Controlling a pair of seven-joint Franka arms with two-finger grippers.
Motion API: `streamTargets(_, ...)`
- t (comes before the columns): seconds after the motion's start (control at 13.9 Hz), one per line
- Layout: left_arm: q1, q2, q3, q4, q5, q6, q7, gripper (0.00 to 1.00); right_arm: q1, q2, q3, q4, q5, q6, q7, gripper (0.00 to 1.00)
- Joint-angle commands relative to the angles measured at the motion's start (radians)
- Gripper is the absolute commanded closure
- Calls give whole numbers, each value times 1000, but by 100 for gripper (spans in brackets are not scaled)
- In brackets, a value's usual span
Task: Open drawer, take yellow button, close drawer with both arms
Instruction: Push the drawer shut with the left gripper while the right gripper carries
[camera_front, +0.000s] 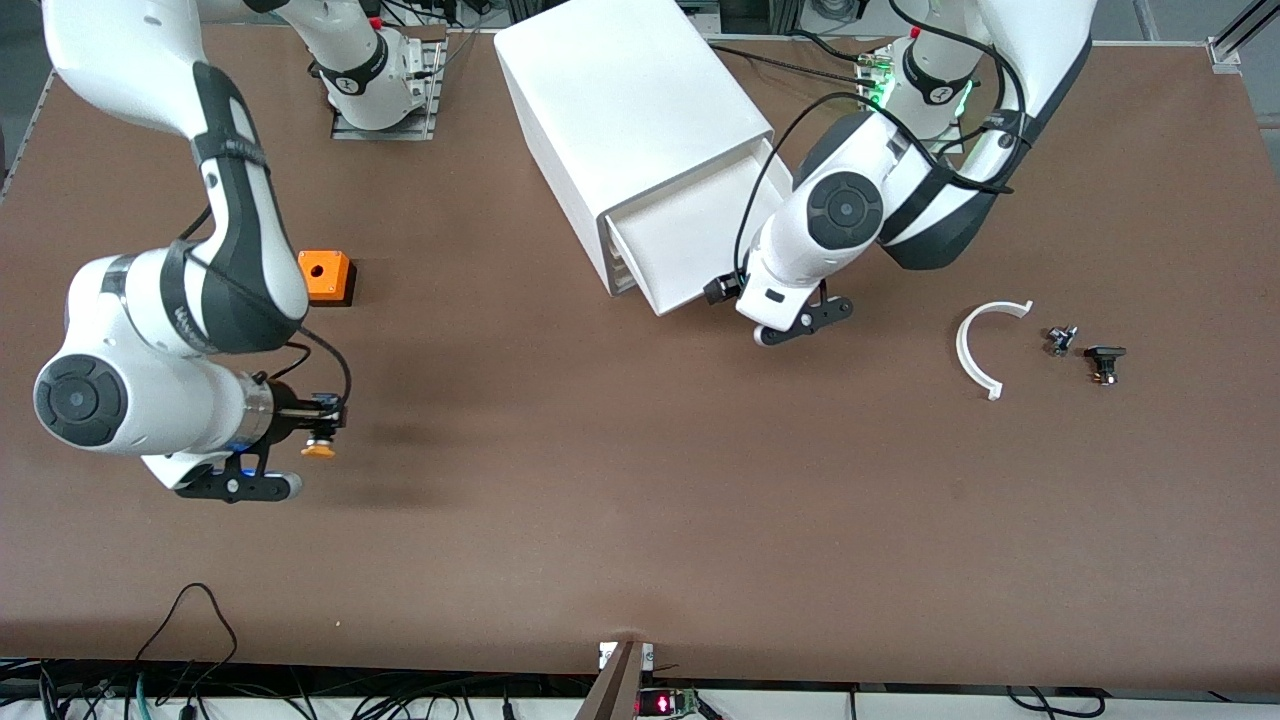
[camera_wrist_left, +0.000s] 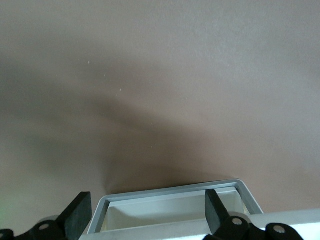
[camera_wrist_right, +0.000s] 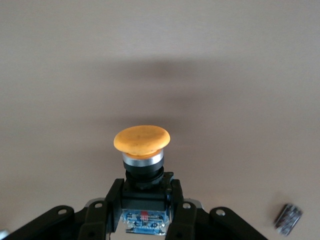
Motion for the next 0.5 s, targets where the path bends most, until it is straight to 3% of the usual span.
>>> streamTargets(0.0,-13,-43,-26,-45,22,15,-53,0,-50,-35,-23,-190,3,143,-123,100)
streamTargets(0.43,-15,-35,-104,-68,20,7,-61,0,-151,-26,-21,-391,64,335,-217,100)
